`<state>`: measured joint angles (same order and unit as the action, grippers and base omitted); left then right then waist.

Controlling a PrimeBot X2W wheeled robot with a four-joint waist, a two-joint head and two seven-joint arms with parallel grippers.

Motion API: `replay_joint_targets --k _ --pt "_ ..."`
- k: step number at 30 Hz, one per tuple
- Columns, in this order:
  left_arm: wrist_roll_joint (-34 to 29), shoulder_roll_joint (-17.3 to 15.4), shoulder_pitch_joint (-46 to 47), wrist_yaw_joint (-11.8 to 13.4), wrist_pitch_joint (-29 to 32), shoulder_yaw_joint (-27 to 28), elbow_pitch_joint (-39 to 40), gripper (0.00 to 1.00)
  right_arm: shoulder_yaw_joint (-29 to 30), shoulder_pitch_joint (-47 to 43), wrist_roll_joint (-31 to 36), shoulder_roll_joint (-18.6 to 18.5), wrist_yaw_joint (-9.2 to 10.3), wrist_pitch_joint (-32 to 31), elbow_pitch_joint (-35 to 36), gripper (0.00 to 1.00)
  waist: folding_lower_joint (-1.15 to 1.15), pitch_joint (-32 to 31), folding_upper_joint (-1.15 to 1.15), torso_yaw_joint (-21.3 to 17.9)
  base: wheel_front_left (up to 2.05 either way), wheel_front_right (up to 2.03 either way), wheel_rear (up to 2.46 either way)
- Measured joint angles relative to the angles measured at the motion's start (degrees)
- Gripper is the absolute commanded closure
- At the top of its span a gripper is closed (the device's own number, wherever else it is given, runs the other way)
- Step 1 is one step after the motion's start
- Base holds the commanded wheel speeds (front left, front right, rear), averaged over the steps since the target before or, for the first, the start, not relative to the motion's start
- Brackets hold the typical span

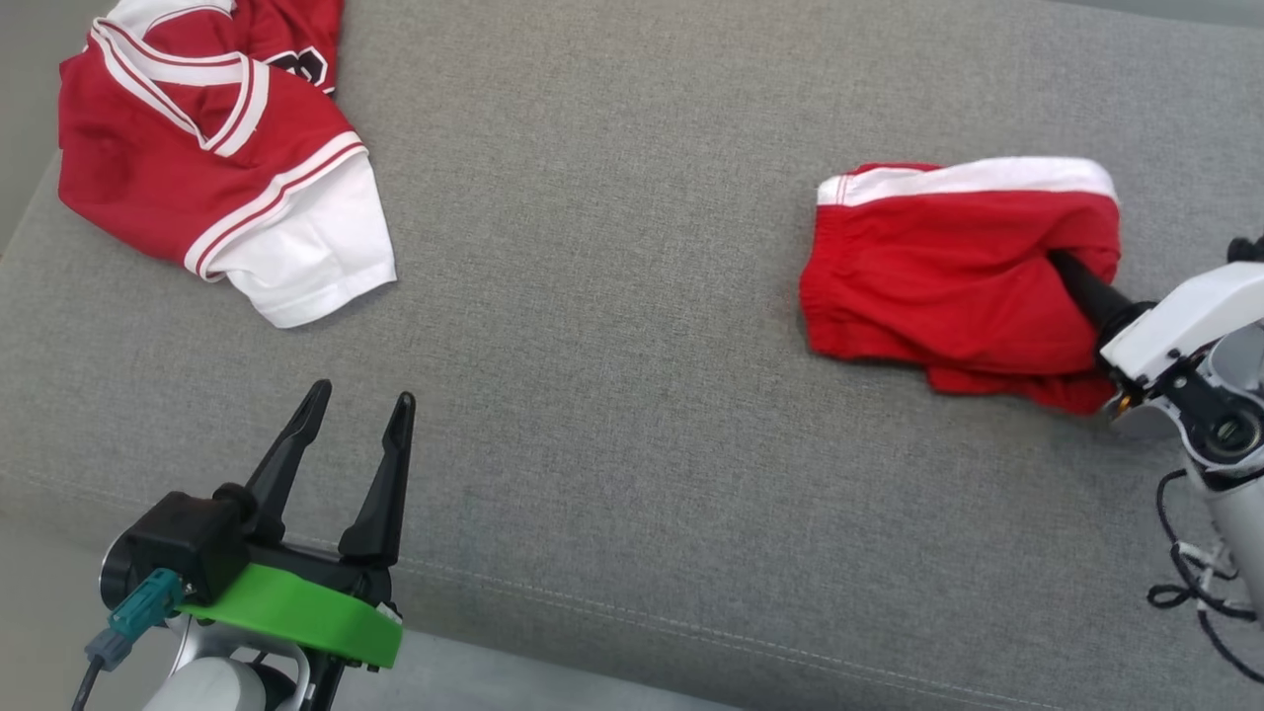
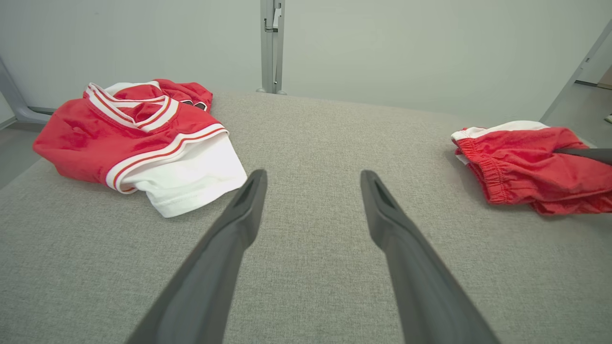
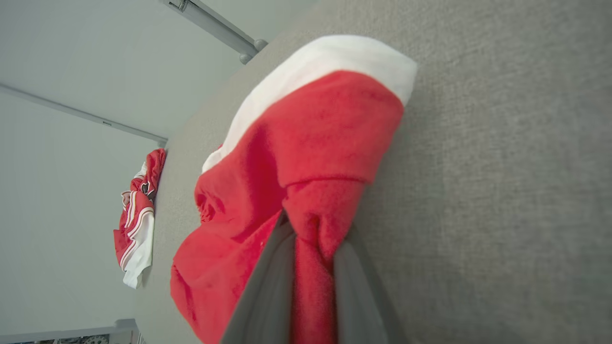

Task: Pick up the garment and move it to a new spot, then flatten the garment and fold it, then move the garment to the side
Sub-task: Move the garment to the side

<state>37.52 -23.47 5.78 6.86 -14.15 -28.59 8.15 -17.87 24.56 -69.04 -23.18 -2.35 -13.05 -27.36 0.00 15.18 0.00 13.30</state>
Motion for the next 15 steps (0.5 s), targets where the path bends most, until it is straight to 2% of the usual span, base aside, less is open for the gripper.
replay_joint_targets --k 9,15 --pt "-0.3 -1.1 0.1 0.1 1.6 0.4 1.7 0.0 1.0 5.3 2.7 -6.3 2.94 -3.3 -1.9 1.0 0.0 2.6 0.0 -0.4 0.0 0.0 0.0" --pt "-0.3 -2.4 0.1 0.2 2.4 1.9 2.2 0.0 2.0 9.1 3.1 -8.1 3.54 -3.9 -2.4 1.0 0.0 4.2 0.0 -0.7 0.0 0.0 0.0"
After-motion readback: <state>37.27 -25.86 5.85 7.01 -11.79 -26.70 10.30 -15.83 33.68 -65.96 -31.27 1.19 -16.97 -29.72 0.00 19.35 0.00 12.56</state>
